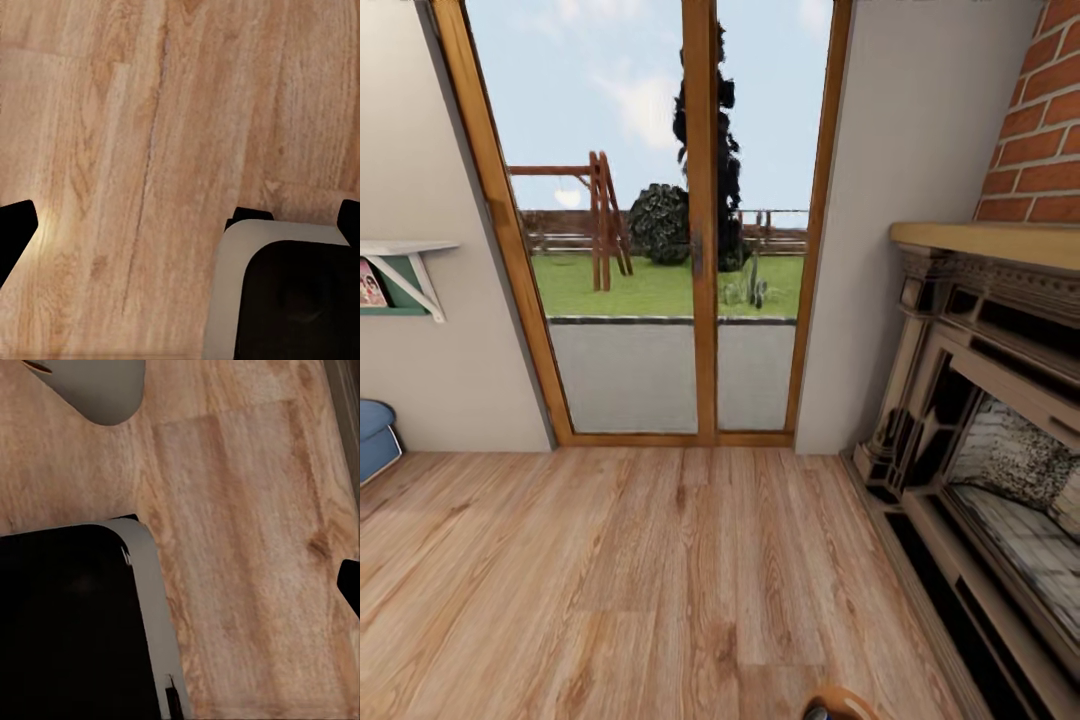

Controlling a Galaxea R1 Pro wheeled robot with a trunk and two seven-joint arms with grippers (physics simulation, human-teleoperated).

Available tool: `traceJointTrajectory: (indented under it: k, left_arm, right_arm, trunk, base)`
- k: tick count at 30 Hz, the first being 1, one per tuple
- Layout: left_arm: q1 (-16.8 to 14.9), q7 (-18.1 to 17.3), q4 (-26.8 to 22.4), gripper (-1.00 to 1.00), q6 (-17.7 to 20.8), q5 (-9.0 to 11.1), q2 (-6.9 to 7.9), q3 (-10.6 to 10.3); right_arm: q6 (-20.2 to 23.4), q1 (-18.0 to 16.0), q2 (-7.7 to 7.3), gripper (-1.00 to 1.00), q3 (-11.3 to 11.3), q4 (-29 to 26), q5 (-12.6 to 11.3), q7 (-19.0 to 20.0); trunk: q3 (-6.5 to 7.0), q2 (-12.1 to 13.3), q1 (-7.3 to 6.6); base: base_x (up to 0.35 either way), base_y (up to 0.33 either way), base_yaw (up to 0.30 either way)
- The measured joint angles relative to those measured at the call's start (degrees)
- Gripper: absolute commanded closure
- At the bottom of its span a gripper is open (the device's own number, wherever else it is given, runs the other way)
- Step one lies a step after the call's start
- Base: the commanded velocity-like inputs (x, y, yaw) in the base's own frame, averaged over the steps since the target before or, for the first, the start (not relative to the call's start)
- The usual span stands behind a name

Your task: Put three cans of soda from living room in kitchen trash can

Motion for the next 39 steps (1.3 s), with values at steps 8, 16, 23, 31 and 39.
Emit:
traceJointTrajectory:
  k: [8,16,23,31,39]
  left_arm:
    - [0.6,0.0,0.1,-1.00,0.0,0.0,0.00,0.0]
    - [3.2,0.0,0.2,-1.00,0.9,-0.1,0.07,-0.1]
    - [4.6,0.0,0.2,-1.00,3.2,-0.2,0.09,-0.1]
    - [5.5,0.0,0.5,-1.00,4.3,-0.4,0.11,-0.2]
    - [6.7,0.0,0.5,-1.00,4.4,-0.4,0.23,-0.2]
  right_arm:
    - [3.5,0.0,1.05,-1.00,0.8,0.1,0.0,-1.0]
    - [4.0,0.0,1.52,-1.00,3.1,0.1,0.0,-4.9]
    - [4.2,0.0,1.64,-1.00,4.1,0.1,0.0,-5.6]
    - [4.3,0.0,1.58,-1.00,4.2,0.1,-0.1,-5.7]
    - [5.0,0.0,1.54,-1.00,4.3,0.1,-0.1,-6.3]
  trunk:
    - [1.43,3.2,-1.76]
    - [2.87,6.4,-3.51]
    - [4.13,9.2,-5.05]
    - [5.57,12.4,-6.81]
    - [7.00,15.6,-8.57]
  base:
    - [0.000,0.000,0.000]
    - [0.000,0.000,0.000]
    - [0.000,0.000,0.000]
    - [0.000,0.000,0.000]
    - [0.000,0.000,0.000]
